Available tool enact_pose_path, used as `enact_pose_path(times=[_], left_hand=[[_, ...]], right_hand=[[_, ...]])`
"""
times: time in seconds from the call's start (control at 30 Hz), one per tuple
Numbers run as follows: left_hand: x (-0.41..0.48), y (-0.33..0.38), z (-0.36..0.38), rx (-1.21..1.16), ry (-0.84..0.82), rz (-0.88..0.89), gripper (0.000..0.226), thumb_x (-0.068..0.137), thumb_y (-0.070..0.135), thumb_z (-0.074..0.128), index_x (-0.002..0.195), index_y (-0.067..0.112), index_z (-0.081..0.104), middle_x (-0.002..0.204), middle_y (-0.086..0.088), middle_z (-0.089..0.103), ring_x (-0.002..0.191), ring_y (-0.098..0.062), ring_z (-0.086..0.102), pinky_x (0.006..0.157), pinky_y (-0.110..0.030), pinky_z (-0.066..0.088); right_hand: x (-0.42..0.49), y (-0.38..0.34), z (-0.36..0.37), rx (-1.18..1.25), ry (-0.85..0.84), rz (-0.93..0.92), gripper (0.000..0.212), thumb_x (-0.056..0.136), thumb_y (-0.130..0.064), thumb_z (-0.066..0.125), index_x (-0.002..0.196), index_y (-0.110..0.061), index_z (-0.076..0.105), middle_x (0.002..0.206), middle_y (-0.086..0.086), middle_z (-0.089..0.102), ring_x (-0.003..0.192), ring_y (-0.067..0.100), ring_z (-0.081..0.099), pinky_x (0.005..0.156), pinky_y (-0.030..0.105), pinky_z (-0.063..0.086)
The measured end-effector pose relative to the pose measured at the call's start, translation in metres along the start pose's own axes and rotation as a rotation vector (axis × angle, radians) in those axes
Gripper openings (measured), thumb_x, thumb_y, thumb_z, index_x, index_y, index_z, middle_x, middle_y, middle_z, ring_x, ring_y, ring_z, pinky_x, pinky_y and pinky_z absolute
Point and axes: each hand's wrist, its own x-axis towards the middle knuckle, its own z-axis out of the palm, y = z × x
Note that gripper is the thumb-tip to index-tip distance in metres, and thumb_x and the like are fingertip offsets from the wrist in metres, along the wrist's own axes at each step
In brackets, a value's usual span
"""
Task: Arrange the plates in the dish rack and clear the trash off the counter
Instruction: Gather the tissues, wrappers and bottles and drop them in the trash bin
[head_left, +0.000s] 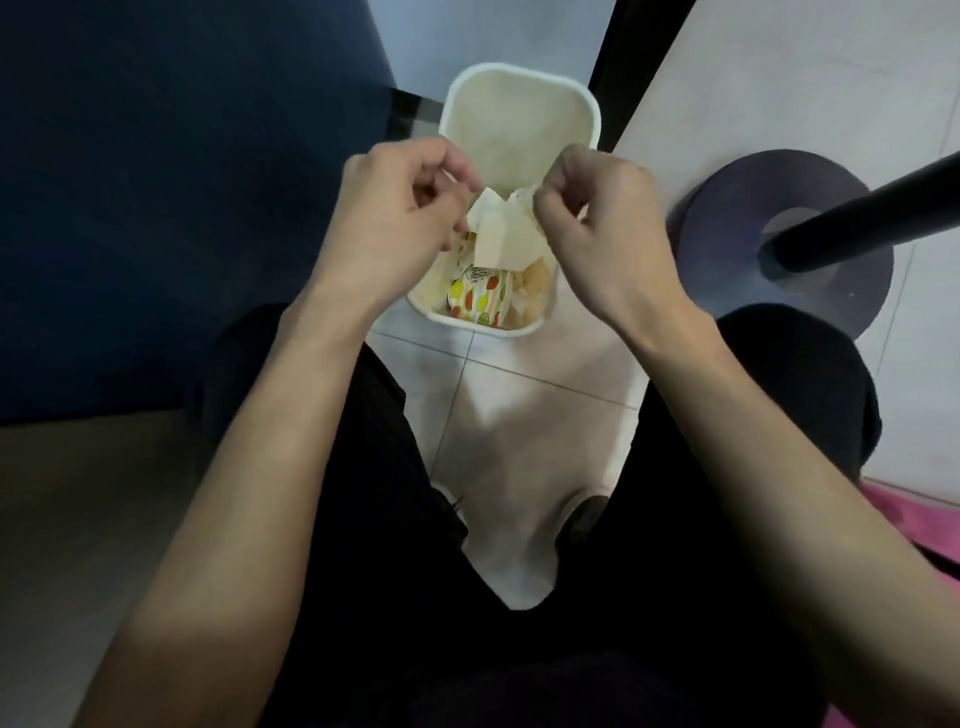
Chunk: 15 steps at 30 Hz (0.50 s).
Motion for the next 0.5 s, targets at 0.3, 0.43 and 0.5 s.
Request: enact_pose_path(times=[0.3, 0.43, 0.5], left_hand=[[-0.093, 0.066, -0.002, 0.133, -0.369, -0.293, 0.018, 0.089, 0.008, 0.058, 0.089, 0.021, 0.07, 0.077, 0.008, 0.063, 0.082, -0.024, 0.067, 0.076, -0.03, 0.051], [-0.173, 0.125, -0.055, 0.29, -0.691, -0.337, 0.022, 0.087, 0.008, 0.053, 0.094, 0.021, 0.069, 0.094, 0.001, 0.069, 0.091, -0.025, 0.066, 0.081, -0.035, 0.054], [-0.216, 0.162, -0.092, 0.305, -0.756, -0.346, 0.023, 0.087, 0.009, 0.052, 0.098, 0.021, 0.069, 0.1, -0.003, 0.069, 0.088, -0.022, 0.065, 0.08, -0.033, 0.052]], right_hand=[[-0.092, -0.053, -0.063, -0.227, -0.346, 0.207, 0.017, 0.087, -0.019, 0.052, 0.074, -0.01, 0.059, 0.072, 0.005, 0.065, 0.078, 0.028, 0.053, 0.071, 0.048, 0.048], [-0.138, -0.137, -0.138, -0.345, -0.603, 0.216, 0.021, 0.093, -0.022, 0.053, 0.082, -0.007, 0.063, 0.084, 0.011, 0.068, 0.092, 0.034, 0.051, 0.079, 0.047, 0.048], [-0.156, -0.188, -0.172, -0.345, -0.702, 0.191, 0.03, 0.097, -0.033, 0.047, 0.083, -0.01, 0.061, 0.089, 0.012, 0.067, 0.097, 0.035, 0.051, 0.084, 0.046, 0.047]])
